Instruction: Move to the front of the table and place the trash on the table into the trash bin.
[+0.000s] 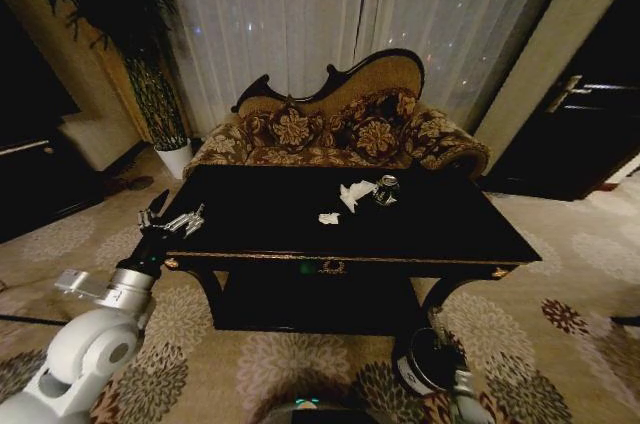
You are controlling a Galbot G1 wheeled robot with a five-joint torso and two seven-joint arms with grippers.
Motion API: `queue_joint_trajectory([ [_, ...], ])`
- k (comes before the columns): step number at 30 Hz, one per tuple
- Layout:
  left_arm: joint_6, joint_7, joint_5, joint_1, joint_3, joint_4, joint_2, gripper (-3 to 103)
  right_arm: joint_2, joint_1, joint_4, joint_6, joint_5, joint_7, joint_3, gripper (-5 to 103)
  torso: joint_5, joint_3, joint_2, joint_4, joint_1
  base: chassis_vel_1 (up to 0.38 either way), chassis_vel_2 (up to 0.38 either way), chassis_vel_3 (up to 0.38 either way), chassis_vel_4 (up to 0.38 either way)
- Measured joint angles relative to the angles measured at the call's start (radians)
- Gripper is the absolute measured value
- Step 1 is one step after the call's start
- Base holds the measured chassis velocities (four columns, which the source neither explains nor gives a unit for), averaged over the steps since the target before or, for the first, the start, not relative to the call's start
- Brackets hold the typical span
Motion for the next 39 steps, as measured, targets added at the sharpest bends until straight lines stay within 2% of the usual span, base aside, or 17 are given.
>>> queue_joint_trajectory([
  [3, 0.000, 0.001, -0.003, -0.003, 0.001, -0.002, 0.001, 100, 0.001, -0.001, -0.001, 0.003, 0.003, -0.001, 0.003, 25, 0.0001, 0.000, 0.000, -0.0002, 0.000, 0.000, 0.000, 0.000, 0.000],
  [7, -0.001, 0.004, -0.011, -0.008, 0.001, -0.002, -0.005, 100, 0.003, -0.011, 0.016, 0.008, 0.007, -0.001, 0.010, 47, 0.0000, 0.000, 0.000, -0.0002, 0.000, 0.000, 0.000, 0.000, 0.000],
  [9, -0.001, 0.006, -0.012, -0.008, 0.000, -0.001, -0.009, 100, 0.004, -0.016, 0.024, 0.010, 0.010, -0.001, 0.012, 47, 0.0000, 0.000, 0.000, -0.0001, 0.000, 0.000, 0.000, 0.000, 0.000],
  [12, -0.002, 0.011, -0.019, -0.004, -0.009, 0.002, -0.010, 100, 0.008, -0.027, 0.036, 0.013, 0.013, 0.001, 0.017, 63, 0.0001, 0.000, 0.000, -0.0002, 0.000, 0.000, 0.000, 0.000, 0.000],
  [13, -0.002, 0.011, -0.019, -0.004, -0.009, 0.002, -0.010, 100, 0.008, -0.027, 0.036, 0.013, 0.013, 0.001, 0.017, 63, 0.0001, 0.000, 0.000, -0.0002, 0.000, 0.000, 0.000, 0.000, 0.000],
  [15, -0.002, 0.013, -0.026, -0.005, -0.012, 0.002, -0.006, 100, 0.009, -0.031, 0.035, 0.018, 0.016, 0.004, 0.020, 74, 0.0000, 0.000, 0.000, -0.0002, 0.000, 0.000, 0.000, 0.000, 0.000],
  [18, -0.002, 0.013, -0.035, -0.008, -0.012, -0.001, -0.007, 100, 0.010, -0.038, 0.039, 0.021, 0.023, 0.004, 0.020, 79, 0.0002, 0.000, 0.000, -0.0002, 0.000, 0.000, 0.000, 0.000, 0.000],
  [19, -0.001, 0.013, -0.041, -0.008, -0.011, -0.003, -0.009, 100, 0.010, -0.042, 0.045, 0.021, 0.029, 0.004, 0.020, 90, 0.0000, 0.000, 0.000, -0.0003, 0.000, 0.000, 0.000, 0.000, 0.000],
  [21, -0.001, 0.013, -0.042, -0.005, -0.011, -0.004, -0.009, 100, 0.010, -0.045, 0.051, 0.022, 0.031, 0.004, 0.021, 90, 0.0000, 0.000, 0.000, -0.0003, 0.000, 0.000, 0.000, 0.000, 0.000],
  [24, 0.000, 0.013, -0.044, -0.002, -0.013, -0.012, -0.009, 100, 0.008, -0.070, 0.082, 0.023, 0.040, 0.009, 0.027, 100, 0.0002, 0.000, 0.000, 0.0000, 0.000, 0.000, 0.000, 0.000, 0.000],
  [29, 0.002, 0.011, -0.047, -0.004, -0.014, -0.016, -0.012, 100, 0.006, -0.131, 0.163, 0.017, 0.110, 0.011, 0.049, 100, 0.0001, 0.000, 0.000, -0.0001, 0.000, 0.000, 0.000, 0.000, 0.000],
  [33, 0.002, 0.012, -0.055, -0.004, -0.029, -0.005, -0.014, 100, 0.014, -0.258, 0.320, 0.012, 0.218, 0.005, 0.108, 100, 0.0002, 0.000, 0.000, -0.0003, 0.000, 0.000, 0.000, 0.000, 0.000],
  [35, 0.002, 0.012, -0.057, -0.004, -0.033, -0.003, -0.014, 100, 0.016, -0.288, 0.359, 0.012, 0.237, 0.001, 0.122, 100, 0.0001, 0.000, 0.000, -0.0003, 0.000, 0.000, 0.000, 0.000, 0.000],
  [39, 0.001, 0.016, -0.064, 0.005, -0.054, 0.002, -0.018, 100, 0.038, -0.459, 0.586, 0.004, 0.313, -0.013, 0.198, 100, 0.0000, 0.000, 0.000, -0.0004, 0.000, 0.000, 0.000, 0.000, 0.000],
])
